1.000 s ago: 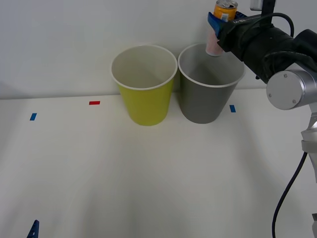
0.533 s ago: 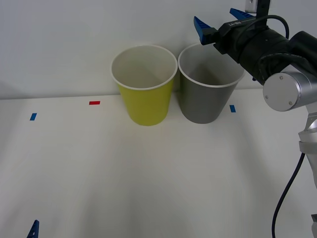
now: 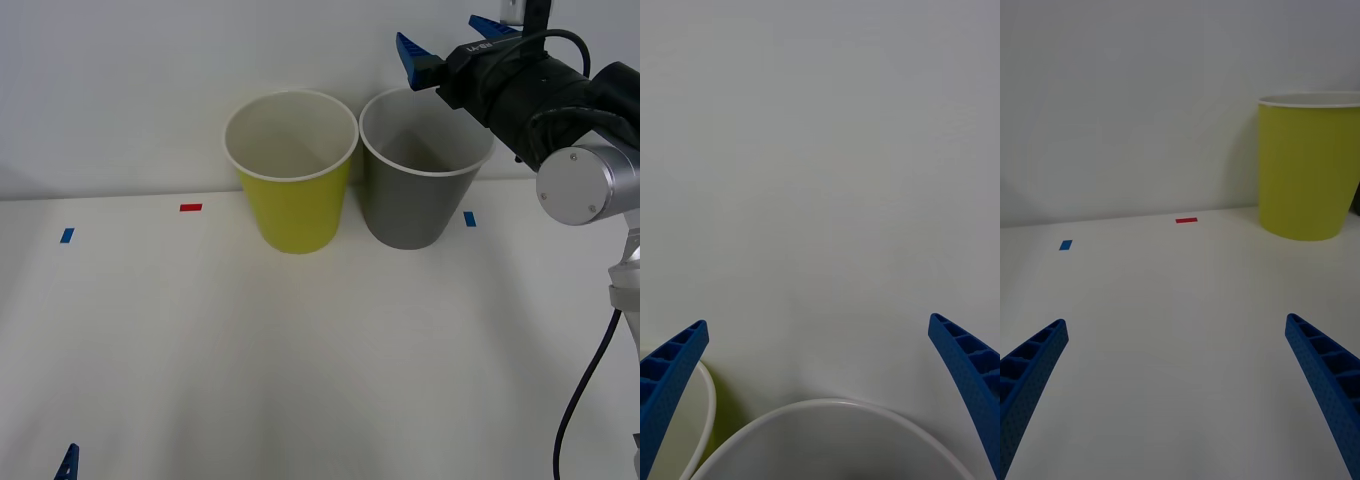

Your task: Put cans in the gray bin and PET bottles in the light green bin.

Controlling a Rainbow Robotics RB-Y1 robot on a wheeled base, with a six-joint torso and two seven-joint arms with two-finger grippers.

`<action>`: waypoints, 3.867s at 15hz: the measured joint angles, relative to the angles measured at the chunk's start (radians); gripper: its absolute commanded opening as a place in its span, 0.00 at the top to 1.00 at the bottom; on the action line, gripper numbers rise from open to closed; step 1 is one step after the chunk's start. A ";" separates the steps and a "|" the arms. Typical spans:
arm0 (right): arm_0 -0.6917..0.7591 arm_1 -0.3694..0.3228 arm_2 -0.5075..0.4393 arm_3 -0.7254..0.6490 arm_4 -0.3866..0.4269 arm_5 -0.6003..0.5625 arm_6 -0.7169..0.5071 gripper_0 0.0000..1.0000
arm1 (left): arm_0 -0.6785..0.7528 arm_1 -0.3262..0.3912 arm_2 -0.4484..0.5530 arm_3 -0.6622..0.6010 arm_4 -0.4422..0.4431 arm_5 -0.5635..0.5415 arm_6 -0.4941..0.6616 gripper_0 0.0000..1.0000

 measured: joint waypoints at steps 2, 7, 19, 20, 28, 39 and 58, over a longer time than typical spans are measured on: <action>0.004 -0.004 -0.026 -0.051 0.001 0.095 -0.008 0.00 | 0.000 0.000 0.000 0.000 0.000 0.000 0.000 0.00; 0.114 -0.019 -0.117 -0.369 0.020 0.356 -0.172 0.00 | 0.000 0.000 0.000 0.000 0.000 0.000 0.000 0.00; 0.624 -0.037 -0.055 -0.791 0.335 0.302 -0.435 0.00 | 0.000 0.000 0.000 0.000 0.000 0.000 0.000 0.00; 0.661 -0.038 -0.042 -0.792 0.353 0.263 -0.437 0.00 | 0.000 0.000 0.000 0.000 0.000 0.000 0.000 0.00; 0.938 -0.013 0.061 -0.694 0.436 -0.160 -0.409 0.00 | 0.000 0.000 0.000 0.000 0.000 0.000 0.000 0.00; 1.259 -0.001 0.081 -0.549 0.550 -0.603 -0.402 0.00 | 0.000 0.000 0.000 0.000 0.000 0.000 0.000 0.00; 1.639 0.004 0.109 -0.411 0.611 -1.120 -0.376 0.00 | 0.000 0.000 0.000 0.000 0.000 0.000 0.000 0.00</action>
